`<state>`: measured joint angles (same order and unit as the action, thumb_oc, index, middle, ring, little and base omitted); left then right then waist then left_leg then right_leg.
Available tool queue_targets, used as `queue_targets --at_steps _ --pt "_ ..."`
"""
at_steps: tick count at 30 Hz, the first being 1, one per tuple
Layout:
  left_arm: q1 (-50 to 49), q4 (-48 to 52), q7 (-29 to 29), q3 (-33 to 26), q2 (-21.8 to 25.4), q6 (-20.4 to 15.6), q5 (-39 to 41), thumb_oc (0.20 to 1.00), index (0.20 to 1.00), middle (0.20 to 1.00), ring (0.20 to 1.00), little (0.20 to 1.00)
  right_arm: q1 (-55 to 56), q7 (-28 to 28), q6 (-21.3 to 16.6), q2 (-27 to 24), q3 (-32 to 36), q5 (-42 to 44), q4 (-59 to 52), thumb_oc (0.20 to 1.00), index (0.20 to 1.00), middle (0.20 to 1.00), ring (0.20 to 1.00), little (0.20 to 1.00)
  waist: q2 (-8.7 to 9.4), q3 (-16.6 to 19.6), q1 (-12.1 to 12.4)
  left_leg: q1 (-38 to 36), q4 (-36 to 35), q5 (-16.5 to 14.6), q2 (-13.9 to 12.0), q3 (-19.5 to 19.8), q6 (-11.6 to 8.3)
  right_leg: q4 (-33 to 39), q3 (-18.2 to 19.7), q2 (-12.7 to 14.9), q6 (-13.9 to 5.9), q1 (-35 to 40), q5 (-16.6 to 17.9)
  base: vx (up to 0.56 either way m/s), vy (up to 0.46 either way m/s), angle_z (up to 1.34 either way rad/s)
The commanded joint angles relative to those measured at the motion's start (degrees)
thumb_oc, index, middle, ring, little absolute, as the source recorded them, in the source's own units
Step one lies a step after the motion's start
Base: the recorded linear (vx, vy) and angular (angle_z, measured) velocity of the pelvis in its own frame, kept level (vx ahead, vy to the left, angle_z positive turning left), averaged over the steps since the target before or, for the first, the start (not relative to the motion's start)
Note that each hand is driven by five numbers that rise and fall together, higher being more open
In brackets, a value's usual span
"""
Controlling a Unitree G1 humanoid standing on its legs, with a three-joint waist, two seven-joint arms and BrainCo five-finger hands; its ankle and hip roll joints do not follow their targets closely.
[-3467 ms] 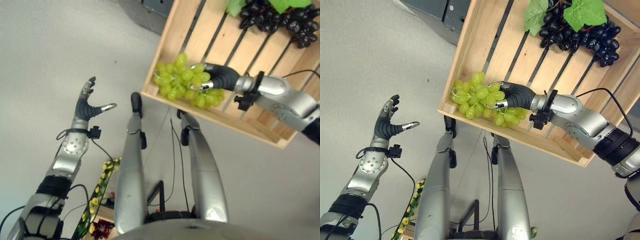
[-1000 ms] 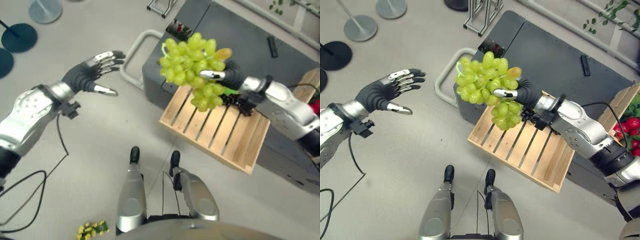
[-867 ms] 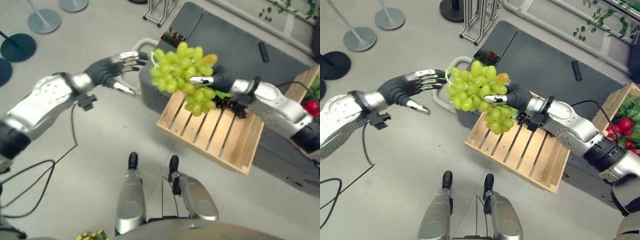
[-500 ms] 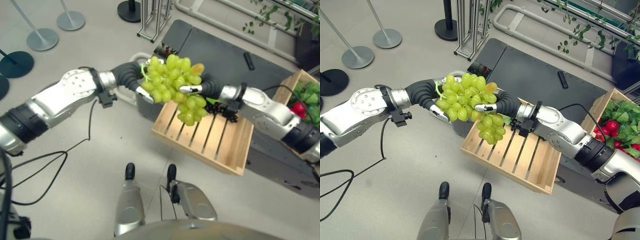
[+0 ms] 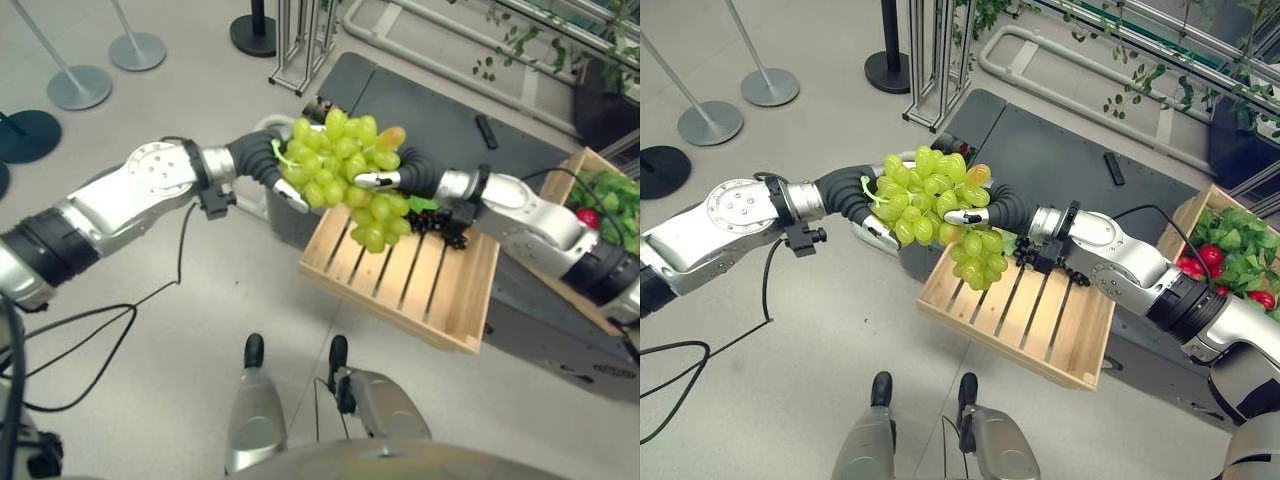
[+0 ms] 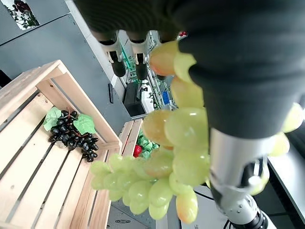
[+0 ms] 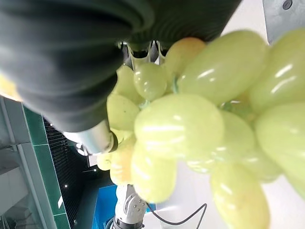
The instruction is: Pick up the fruits from the basket on one side to the basket on the other side
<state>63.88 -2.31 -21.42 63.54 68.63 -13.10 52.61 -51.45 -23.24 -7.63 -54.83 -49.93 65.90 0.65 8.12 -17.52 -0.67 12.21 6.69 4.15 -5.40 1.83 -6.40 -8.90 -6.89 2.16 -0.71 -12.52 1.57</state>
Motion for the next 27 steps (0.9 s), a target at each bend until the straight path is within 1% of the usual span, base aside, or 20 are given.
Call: queue_targets --at_steps 1,4,5,7,8,10,11,12,14,17,18,22,25,27 --pt "-3.95 1.10 0.18 -5.88 -1.96 -2.43 0.36 1.000 1.000 1.000 1.000 1.000 -0.64 -0.59 -4.94 4.36 5.65 1.32 -4.11 0.200 0.200 0.200 0.200 0.200 1.57 1.87 -0.28 -0.85 2.28 -3.77 0.22 -0.63 1.07 -1.46 -0.20 4.32 -7.90 2.00 -0.96 0.00 0.000 0.00" --pt "-5.62 1.10 0.42 -7.33 -2.35 -2.21 0.58 1.000 1.000 1.000 1.000 1.000 1.72 -0.40 -4.83 5.62 7.23 1.78 -3.64 0.200 0.200 0.200 0.200 0.200 1.52 1.86 -0.26 -0.82 2.27 -3.77 0.18 -0.55 1.12 -1.44 -0.32 4.41 -7.93 2.05 -0.97 0.00 0.000 0.00" --pt "-6.92 1.23 0.40 -8.37 -2.64 -2.07 0.44 1.000 1.000 1.000 1.000 1.000 3.80 -0.33 -4.54 7.24 8.86 2.50 -3.29 0.200 0.200 0.200 0.200 0.200 1.51 1.81 -0.24 -0.74 2.27 -3.80 0.21 -0.55 1.17 -1.58 -0.39 4.49 -7.91 1.92 -0.99 0.00 0.000 0.00" --pt "-7.42 0.99 0.54 -8.70 -2.91 -1.95 0.35 1.000 1.000 1.000 1.000 1.000 4.20 -0.25 -4.61 7.55 9.33 2.39 -3.34 0.200 0.200 0.200 0.200 0.200 1.48 1.80 -0.26 -0.71 2.28 -3.79 0.21 -0.51 1.20 -1.67 -0.41 4.49 -7.91 1.90 -1.02 0.00 0.000 0.00" --pt "-9.19 0.62 0.43 -9.74 -3.61 -1.63 0.18 1.000 1.000 1.000 1.000 1.000 5.41 -0.05 -4.71 8.85 10.67 2.68 -3.22 0.200 0.200 0.200 0.200 0.200 1.55 1.67 -0.19 -0.56 2.42 -3.82 0.17 -0.47 1.24 -1.84 -0.43 4.53 -7.88 1.89 -1.11 0.00 0.000 0.00" --pt "-10.65 0.61 0.41 -10.64 -3.92 -1.41 0.24 1.000 1.000 1.000 1.000 1.000 5.60 0.13 -5.10 9.56 11.43 2.42 -3.20 0.200 0.200 0.200 0.200 0.200 1.58 1.62 -0.15 -0.48 2.47 -3.87 0.17 -0.41 1.28 -1.86 -0.47 4.57 -7.87 1.85 -1.14 0.00 0.000 0.00" --pt "-11.52 0.57 0.32 -10.92 -4.32 -1.17 0.18 1.000 1.000 1.000 1.000 1.000 6.19 0.48 -5.43 10.50 12.58 2.34 -3.29 0.200 0.200 0.200 0.200 0.200 1.60 1.61 -0.12 -0.44 2.53 -3.89 0.15 -0.45 1.30 -1.81 -0.55 4.62 -7.87 1.92 -1.13 0.00 0.000 0.00" --pt "-12.52 0.66 0.23 -11.04 -5.04 -0.73 0.21 1.000 1.000 1.000 1.000 1.000 6.92 1.12 -5.90 12.53 14.06 2.88 -2.10 0.200 0.200 0.200 0.200 0.200 1.64 1.54 -0.02 -0.43 2.57 -3.95 0.20 -0.46 1.38 -1.77 -0.57 4.67 -7.86 1.95 -1.09 0.00 0.000 0.00" --pt "-12.92 0.79 0.10 -11.06 -5.16 -0.44 0.40 1.000 1.000 1.000 1.000 1.000 6.93 1.30 -6.29 13.21 14.56 2.81 -2.20 0.200 0.200 0.200 0.200 0.200 1.70 1.59 0.04 -0.43 2.53 -3.95 0.19 -0.49 1.40 -1.78 -0.60 4.65 -7.87 1.97 -1.15 0.00 0.000 0.00" --pt "-14.24 0.26 0.10 -11.31 -6.64 0.09 0.51 1.000 1.000 1.000 1.000 1.000 7.60 2.02 -6.83 16.66 16.10 3.34 -1.75 0.200 0.200 0.200 0.200 0.200 1.82 1.63 0.20 -0.41 2.53 -4.01 0.24 -0.48 1.54 -2.04 -0.62 4.64 -7.81 1.88 -1.24 0.00 0.000 0.00" --pt "-14.26 0.27 0.10 -11.32 -6.64 0.09 0.51 1.000 1.000 1.000 1.000 1.000 7.60 2.03 -6.82 16.66 16.10 3.34 -1.75 0.200 0.200 0.200 0.200 0.200 1.82 1.64 0.19 -0.40 2.53 -4.01 0.24 -0.48 1.54 -2.05 -0.62 4.64 -7.81 1.87 -1.25 0.00 0.000 0.00" --pt "-15.36 0.19 0.09 -11.54 -7.40 0.59 0.54 1.000 1.000 1.000 1.000 1.000 8.07 2.59 -7.63 19.66 17.86 3.77 -1.33 0.200 0.200 0.200 0.200 0.200 1.79 1.70 0.34 -0.35 2.42 -4.02 0.23 -0.26 1.60 -2.24 -0.84 4.66 -7.81 1.80 -1.41 0.00 0.000 0.00" --pt "-15.94 0.41 -0.17 -11.86 -7.39 0.85 0.44 1.000 1.000 1.000 1.000 1.000 7.92 2.78 -8.09 19.83 18.61 3.35 -1.76 0.200 0.200 0.200 0.200 0.200 1.75 1.83 0.34 -0.44 2.29 -4.01 0.31 -0.17 1.61 -2.19 -1.01 4.72 -7.78 1.91 -1.44 0.00 0.000 0.00" --pt "-16.46 0.32 -0.24 -12.03 -7.29 0.89 0.44 1.000 1.000 1.000 1.000 1.000 7.58 3.27 -9.06 20.26 19.99 3.48 -1.58 0.200 0.200 0.200 0.200 0.200 1.59 1.84 0.44 -0.46 2.15 -3.95 0.38 -0.05 1.61 -2.21 -0.99 4.71 -7.76 1.89 -1.47 0.02 0.002 0.01"
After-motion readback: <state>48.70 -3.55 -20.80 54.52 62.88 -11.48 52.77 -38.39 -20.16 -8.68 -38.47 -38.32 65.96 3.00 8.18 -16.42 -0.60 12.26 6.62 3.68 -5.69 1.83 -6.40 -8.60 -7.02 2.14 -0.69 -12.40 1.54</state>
